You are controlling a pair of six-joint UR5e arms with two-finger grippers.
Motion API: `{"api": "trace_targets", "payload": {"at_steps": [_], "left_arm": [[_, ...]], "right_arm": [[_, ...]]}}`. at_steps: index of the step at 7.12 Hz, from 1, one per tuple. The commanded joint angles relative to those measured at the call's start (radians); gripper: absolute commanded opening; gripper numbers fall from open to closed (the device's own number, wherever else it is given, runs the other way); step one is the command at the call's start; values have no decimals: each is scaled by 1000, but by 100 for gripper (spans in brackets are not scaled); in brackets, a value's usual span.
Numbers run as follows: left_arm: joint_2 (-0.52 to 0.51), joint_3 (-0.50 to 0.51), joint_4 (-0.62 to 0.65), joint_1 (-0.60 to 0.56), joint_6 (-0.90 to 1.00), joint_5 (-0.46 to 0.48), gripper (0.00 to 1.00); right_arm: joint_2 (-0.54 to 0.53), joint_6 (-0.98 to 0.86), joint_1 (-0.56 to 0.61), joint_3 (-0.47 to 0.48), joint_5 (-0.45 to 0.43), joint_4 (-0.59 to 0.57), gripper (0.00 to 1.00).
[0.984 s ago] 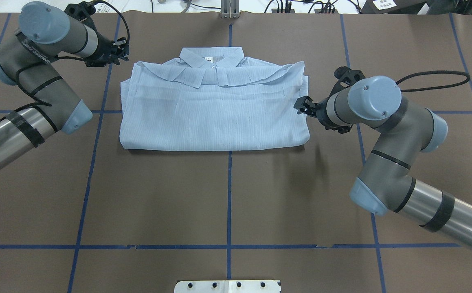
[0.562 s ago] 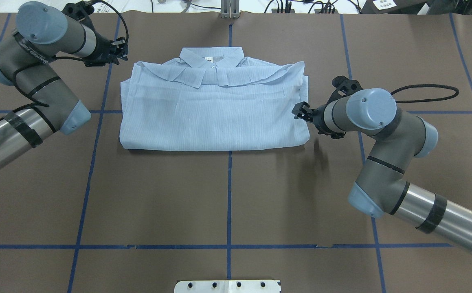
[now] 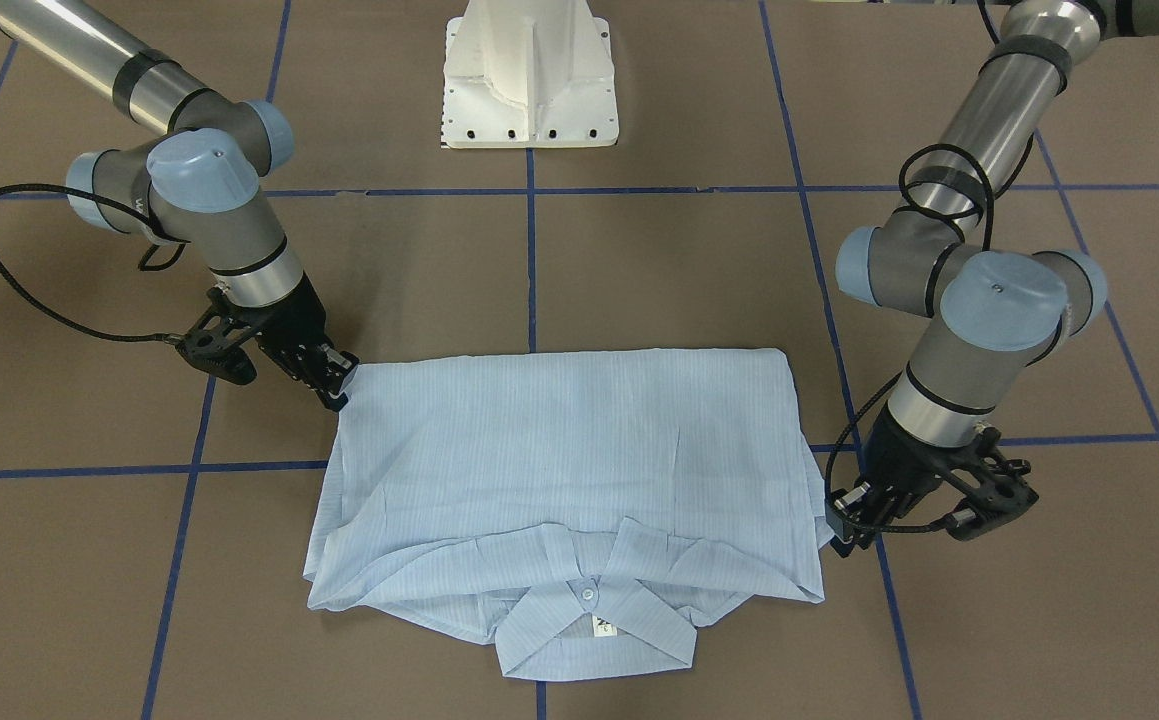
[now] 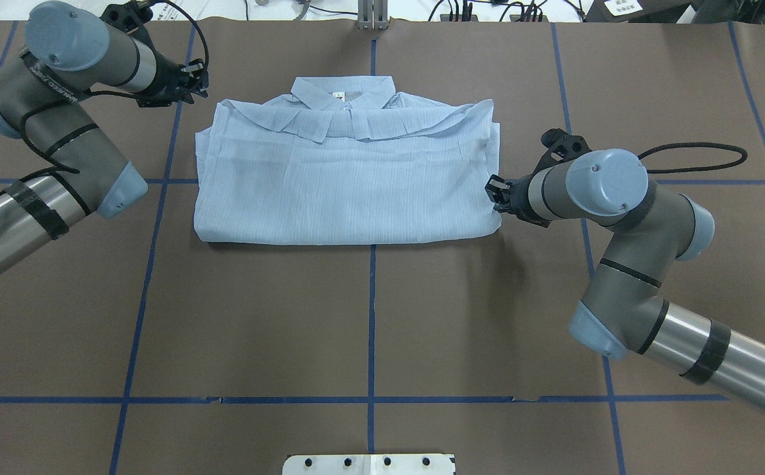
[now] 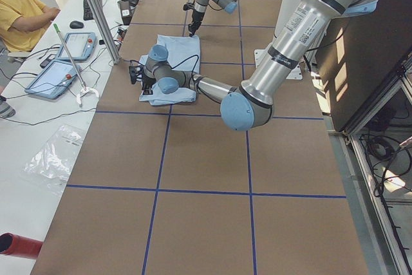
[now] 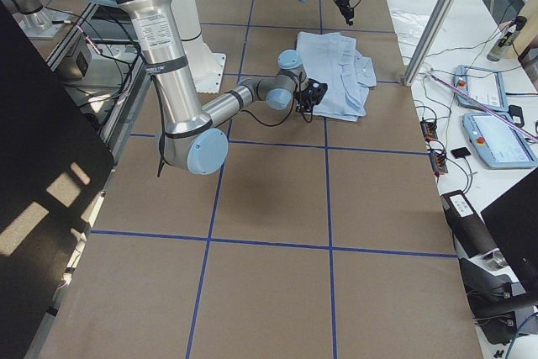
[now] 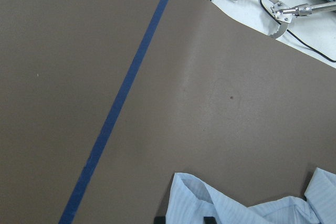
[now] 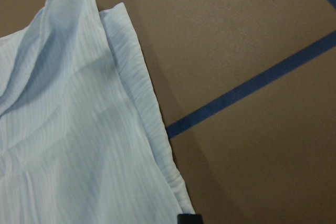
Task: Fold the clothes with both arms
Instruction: 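Grasp the folded shirt's side edge with the right gripper and pull it outward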
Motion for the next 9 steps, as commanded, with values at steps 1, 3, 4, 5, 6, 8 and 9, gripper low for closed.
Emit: {"api": "trace_targets", "payload": {"at_steps": [1, 3, 4, 5, 6, 8, 9], "left_arm": [[1, -2, 0, 0, -5, 0, 36], [18, -20, 0, 0, -5, 0, 36], [18, -22, 0, 0, -7, 0, 36], [18, -25, 0, 0, -8, 0, 36], [18, -28, 0, 0, -8, 0, 36], [18, -30, 0, 0, -8, 0, 37], [18, -43, 3, 0, -10, -2, 37]], "right_arm": [[-4, 3, -2, 43, 8, -10, 0], [-13, 5, -1, 53, 13, -10, 0], [-54, 5, -2, 96, 13, -10, 0], [-117, 5, -14, 174, 16, -10, 0], [-188, 20, -37, 266, 22, -10, 0], [-301, 104, -135, 404, 8, -11, 0], [-413, 107, -181, 488, 9, -11, 0]]}}
